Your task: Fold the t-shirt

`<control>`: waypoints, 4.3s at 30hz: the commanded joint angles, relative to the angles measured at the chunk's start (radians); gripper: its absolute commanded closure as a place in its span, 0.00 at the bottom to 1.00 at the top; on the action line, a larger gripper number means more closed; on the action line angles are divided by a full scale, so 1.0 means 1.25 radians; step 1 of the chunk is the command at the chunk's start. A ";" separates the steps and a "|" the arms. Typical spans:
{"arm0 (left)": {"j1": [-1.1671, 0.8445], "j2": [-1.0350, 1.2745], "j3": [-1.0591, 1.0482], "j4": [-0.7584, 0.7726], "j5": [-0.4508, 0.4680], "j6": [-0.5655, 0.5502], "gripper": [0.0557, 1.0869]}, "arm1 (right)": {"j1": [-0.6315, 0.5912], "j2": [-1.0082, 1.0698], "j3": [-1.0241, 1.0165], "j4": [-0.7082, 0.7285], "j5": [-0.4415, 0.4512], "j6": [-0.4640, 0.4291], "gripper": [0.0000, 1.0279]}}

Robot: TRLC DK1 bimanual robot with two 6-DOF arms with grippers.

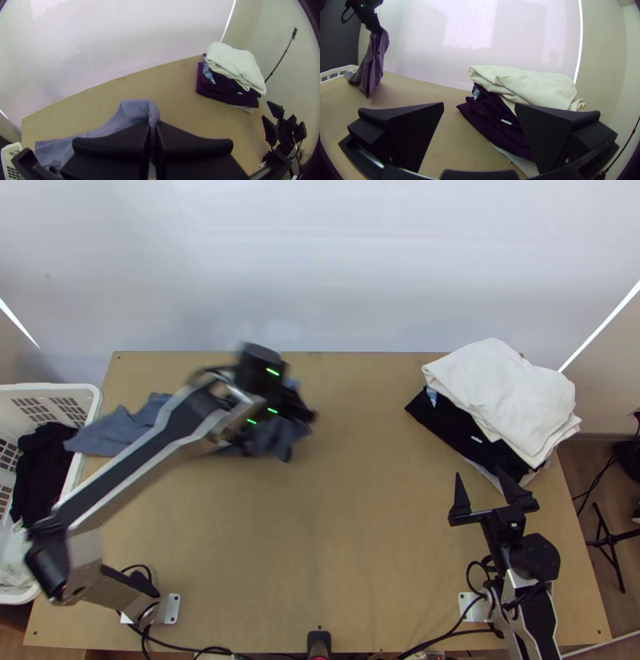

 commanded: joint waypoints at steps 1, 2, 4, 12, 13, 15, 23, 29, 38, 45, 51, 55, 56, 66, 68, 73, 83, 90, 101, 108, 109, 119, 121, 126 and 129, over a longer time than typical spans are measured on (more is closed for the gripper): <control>-0.186 0.144 0.054 0.120 -0.012 -0.042 0.97 | 0.000 0.000 0.000 0.000 0.000 0.002 0.04; -0.207 0.162 0.087 0.117 -0.012 -0.048 0.97 | 0.000 0.000 0.000 0.000 0.000 0.002 0.04; -0.246 0.193 0.140 0.117 -0.012 -0.050 0.97 | 0.000 0.000 0.000 0.000 0.000 0.002 0.04; -0.329 0.248 0.262 0.162 -0.005 -0.090 0.96 | 0.000 0.000 0.000 0.000 0.000 0.002 0.04; -0.329 0.247 0.268 0.184 -0.005 -0.109 0.94 | 0.000 0.000 0.000 0.000 0.000 0.001 0.04; -0.329 0.239 0.277 0.209 -0.003 -0.127 0.67 | 0.000 0.000 0.000 0.000 0.000 0.001 0.04; -0.304 0.195 0.309 0.192 0.018 -0.190 0.04 | 0.000 0.000 0.000 0.000 0.000 0.002 0.04; -0.194 0.133 0.308 0.181 0.023 -0.193 0.04 | 0.000 0.000 0.000 0.000 0.000 0.002 0.04; 0.173 0.015 0.242 0.061 0.018 -0.091 0.04 | 0.000 0.000 0.000 0.000 0.000 0.001 0.04; 0.498 -0.092 0.221 -0.042 0.011 -0.012 0.04 | 0.000 0.000 0.000 0.000 0.000 0.002 0.04; 0.649 -0.218 0.115 -0.096 0.011 0.031 0.04 | 0.000 0.000 0.000 0.000 0.000 0.002 0.04; 0.717 -0.315 -0.022 -0.099 0.011 0.038 0.04 | 0.000 0.000 0.000 0.000 0.000 0.002 0.04; 0.733 -0.336 -0.053 -0.099 0.011 0.038 0.04 | 0.006 0.000 0.000 0.000 -0.001 0.005 0.04; 0.804 -0.503 -0.313 -0.078 0.012 0.013 0.04 | 0.176 0.000 0.000 -0.004 0.003 0.091 0.04; 0.815 -0.530 -0.367 -0.077 0.013 0.007 0.04 | 0.181 0.000 0.000 -0.005 0.003 0.090 0.04; 0.825 -0.600 -0.483 -0.041 0.013 -0.003 0.04 | 0.162 0.003 0.014 0.011 0.003 0.077 0.04; 0.819 -0.658 -0.622 0.009 0.021 -0.032 0.04 | 0.274 0.447 0.236 0.044 -0.002 -0.072 0.04; 0.817 -0.670 -0.690 0.056 0.026 -0.038 0.04 | 0.352 0.849 0.632 -0.155 -0.073 -0.091 0.04; 0.815 -0.696 -0.742 0.093 0.035 -0.042 0.04 | 0.572 1.312 1.119 -0.270 -0.132 -0.140 0.03; 0.824 -0.696 -0.739 0.104 0.034 -0.043 0.04 | 0.660 1.468 1.215 -0.303 -0.094 -0.074 0.04; 0.825 -0.695 -0.739 0.106 0.034 -0.043 0.04 | 0.668 1.486 1.229 -0.303 -0.088 -0.063 0.04; 0.830 -0.684 -0.741 0.119 0.035 -0.043 0.04 | 0.625 1.705 1.435 -0.382 0.011 0.216 0.16; 0.830 -0.679 -0.744 0.126 0.035 -0.043 0.04 | 0.622 1.748 1.518 -0.504 0.011 0.303 0.16; 0.830 -0.664 -0.755 0.149 0.035 -0.046 0.04 | 0.622 1.831 1.663 -0.730 -0.035 0.467 0.16; 0.830 -0.658 -0.758 0.159 0.035 -0.048 0.04 | 0.630 1.832 1.667 -0.756 -0.034 0.525 0.16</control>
